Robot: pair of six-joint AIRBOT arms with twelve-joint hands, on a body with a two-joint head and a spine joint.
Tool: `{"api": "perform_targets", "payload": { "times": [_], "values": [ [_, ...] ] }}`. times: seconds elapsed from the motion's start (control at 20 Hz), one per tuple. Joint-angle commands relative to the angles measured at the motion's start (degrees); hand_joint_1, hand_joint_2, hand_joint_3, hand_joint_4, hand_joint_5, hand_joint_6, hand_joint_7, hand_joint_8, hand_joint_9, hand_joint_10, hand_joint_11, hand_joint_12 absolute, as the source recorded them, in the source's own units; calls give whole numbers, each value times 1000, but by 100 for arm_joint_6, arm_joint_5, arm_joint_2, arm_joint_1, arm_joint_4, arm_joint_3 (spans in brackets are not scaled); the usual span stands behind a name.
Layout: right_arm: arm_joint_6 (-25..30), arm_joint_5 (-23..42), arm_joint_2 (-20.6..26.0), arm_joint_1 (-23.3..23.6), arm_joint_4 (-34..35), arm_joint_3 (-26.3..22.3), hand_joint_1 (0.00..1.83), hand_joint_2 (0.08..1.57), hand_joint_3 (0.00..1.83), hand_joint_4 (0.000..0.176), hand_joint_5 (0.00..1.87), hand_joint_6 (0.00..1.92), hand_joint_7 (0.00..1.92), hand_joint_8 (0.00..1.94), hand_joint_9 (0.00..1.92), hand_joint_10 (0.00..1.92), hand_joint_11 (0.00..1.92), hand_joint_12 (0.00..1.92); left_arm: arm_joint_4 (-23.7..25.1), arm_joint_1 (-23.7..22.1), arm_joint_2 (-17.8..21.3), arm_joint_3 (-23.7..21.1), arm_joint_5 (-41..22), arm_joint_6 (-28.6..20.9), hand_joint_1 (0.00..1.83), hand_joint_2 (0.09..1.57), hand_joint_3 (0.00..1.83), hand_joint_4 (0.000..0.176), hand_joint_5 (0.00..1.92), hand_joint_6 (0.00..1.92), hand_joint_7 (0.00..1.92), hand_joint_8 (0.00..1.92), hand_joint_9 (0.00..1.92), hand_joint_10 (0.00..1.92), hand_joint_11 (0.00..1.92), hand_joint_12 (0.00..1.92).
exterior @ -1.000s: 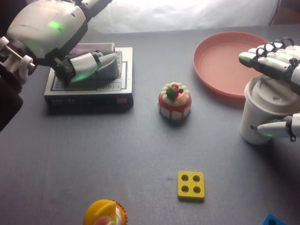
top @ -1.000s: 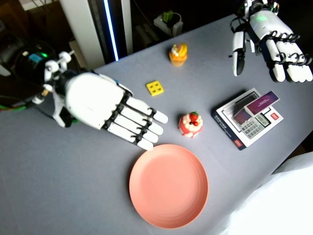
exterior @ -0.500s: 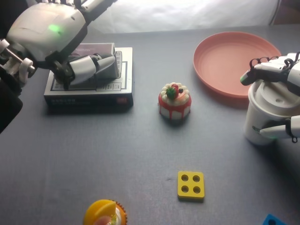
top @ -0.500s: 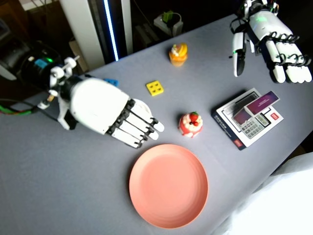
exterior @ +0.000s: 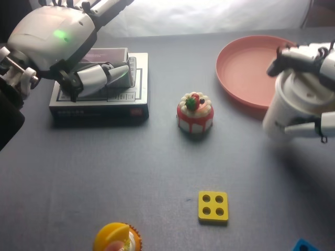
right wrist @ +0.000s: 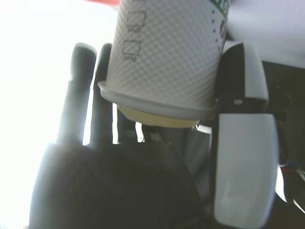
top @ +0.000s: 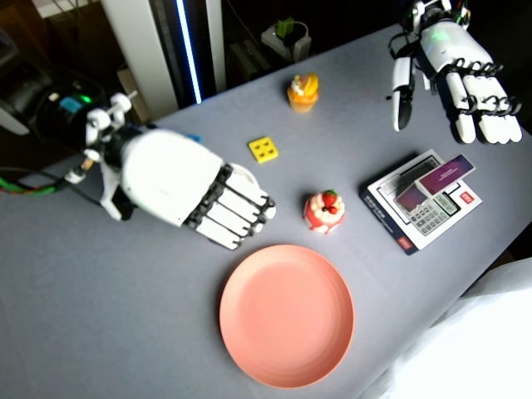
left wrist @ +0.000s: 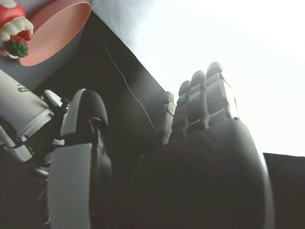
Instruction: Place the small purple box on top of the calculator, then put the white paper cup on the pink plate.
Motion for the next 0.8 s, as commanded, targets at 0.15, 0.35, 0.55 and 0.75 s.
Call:
{"api": "perform_targets", "payload": {
  "times": [0.15,0.35,0.55,0.75],
  "values": [
    [15,738,15,344,61,158,1173,1133,7,0,123,893,173,998,225,1688,303,1921,97,-3,32,-49,-816,-17,796,1243,3,97,63,1,0,0,0,0,0,0],
    [14,648,-96,660,188,412,1159,1175,11,0,176,635,218,970,262,1692,299,1921,71,125,26,-80,-996,-99,819,1264,9,61,49,3,0,0,0,0,0,0],
    [-216,165,-395,1092,487,836,1186,1156,0,0,224,762,292,899,227,1473,91,1912,88,281,31,-134,-1148,-159,732,1257,4,29,65,8,12,4,0,0,0,0],
    [-336,-262,-696,1327,753,1263,1146,1142,0,0,132,902,73,1090,222,1762,365,1919,139,307,2,-158,-1206,-176,780,1249,0,25,87,14,28,7,0,0,0,0]
  ]
}}
